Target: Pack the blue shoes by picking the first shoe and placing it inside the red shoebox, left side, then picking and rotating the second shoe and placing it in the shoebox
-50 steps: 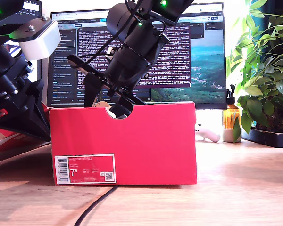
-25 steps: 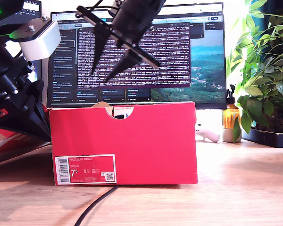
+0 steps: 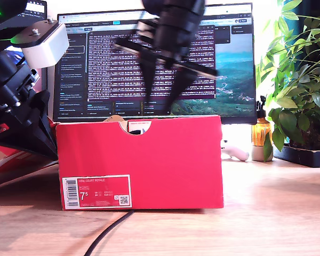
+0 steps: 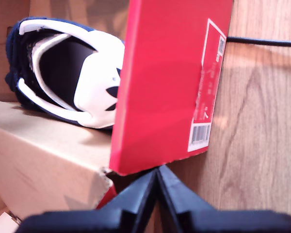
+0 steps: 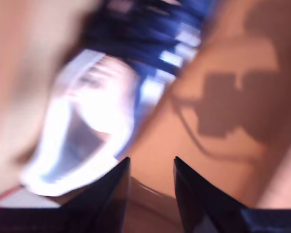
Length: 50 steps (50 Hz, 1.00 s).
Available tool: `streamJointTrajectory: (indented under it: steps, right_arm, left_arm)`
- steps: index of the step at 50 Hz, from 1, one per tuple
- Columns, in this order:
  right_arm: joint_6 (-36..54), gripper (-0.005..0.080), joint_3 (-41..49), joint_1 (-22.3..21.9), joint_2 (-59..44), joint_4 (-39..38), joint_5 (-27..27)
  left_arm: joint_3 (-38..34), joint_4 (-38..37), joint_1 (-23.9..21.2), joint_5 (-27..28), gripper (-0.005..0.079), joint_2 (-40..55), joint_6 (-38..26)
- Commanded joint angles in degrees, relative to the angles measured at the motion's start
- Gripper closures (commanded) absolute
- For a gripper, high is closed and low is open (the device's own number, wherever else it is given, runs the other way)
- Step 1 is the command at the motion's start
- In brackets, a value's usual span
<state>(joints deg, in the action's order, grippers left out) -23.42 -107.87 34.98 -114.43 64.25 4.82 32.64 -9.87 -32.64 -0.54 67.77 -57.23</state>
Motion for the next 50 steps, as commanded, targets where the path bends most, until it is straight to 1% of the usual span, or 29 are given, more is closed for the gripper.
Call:
streamJointTrajectory:
  steps: [1,10,12,15,17,21,24,27,30,36,50]
  right_arm:
    - [-0.4,0.0497,0.9,-1.6,0.5,1.4,-0.6]
    - [-6.4,0.0496,0.9,-5.2,1.5,7.3,-1.3]
    - [-7.2,0.0492,0.9,-5.8,1.9,9.0,-2.6]
    - [-7.9,0.0456,0.9,-6.4,2.3,10.3,-5.6]
    - [-8.3,0.0417,0.9,-6.7,2.6,11.3,-7.2]
    - [-13.3,0.0335,0.9,-7.3,3.1,12.3,-10.9]
    - [-16.8,0.0304,0.9,-7.8,3.4,13.2,-12.5]
    - [-22.3,0.0303,0.9,-8.3,3.8,13.7,-14.3]
    - [-25.1,0.0303,0.9,-8.7,4.1,13.9,-14.9]
    - [-33.5,0.0303,0.9,-9.2,6.0,14.0,-15.1]
    - [-42.8,0.0304,1.6,-10.3,10.7,14.2,-17.2]
  left_arm:
    - [0.4,0.8,-0.1,0.1,0.0761,0.5,-0.2]
    - [0.4,0.8,-0.1,0.1,0.0761,0.5,-0.2]
    - [0.4,0.8,-0.1,0.1,0.0761,0.5,-0.2]
    - [0.4,0.8,-0.1,0.1,0.0761,0.5,-0.2]
    - [0.4,0.8,-0.1,0.1,0.0761,0.5,-0.2]
    - [0.4,0.8,-0.1,0.1,0.0761,0.5,-0.2]
    - [0.4,0.8,-0.1,0.1,0.0761,0.5,-0.2]
    - [0.4,0.8,-0.1,0.1,0.0761,0.5,-0.2]
    - [0.4,0.8,-0.1,0.1,0.0761,0.5,-0.2]
    - [0.4,0.8,-0.1,0.1,0.0761,0.5,-0.2]
    - [0.4,0.8,-0.1,0.1,0.0761,0.5,-0.2]
